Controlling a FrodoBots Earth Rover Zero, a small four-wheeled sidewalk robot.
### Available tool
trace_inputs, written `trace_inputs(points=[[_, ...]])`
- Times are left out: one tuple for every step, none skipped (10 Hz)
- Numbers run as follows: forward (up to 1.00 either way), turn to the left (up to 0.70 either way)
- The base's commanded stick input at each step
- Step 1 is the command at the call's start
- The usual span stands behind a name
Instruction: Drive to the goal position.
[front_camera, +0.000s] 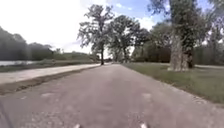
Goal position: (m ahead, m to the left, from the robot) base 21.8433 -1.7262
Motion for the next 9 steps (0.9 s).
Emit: trace_inputs(points=[[1.0,0.0],[1.0,0.0],[1.0,0.0],[1.0,0.0],[1.0,0.0],[1.0,-0.23],[1.0,-0.34],[1.0,-0.16],[1.0,0.0]])
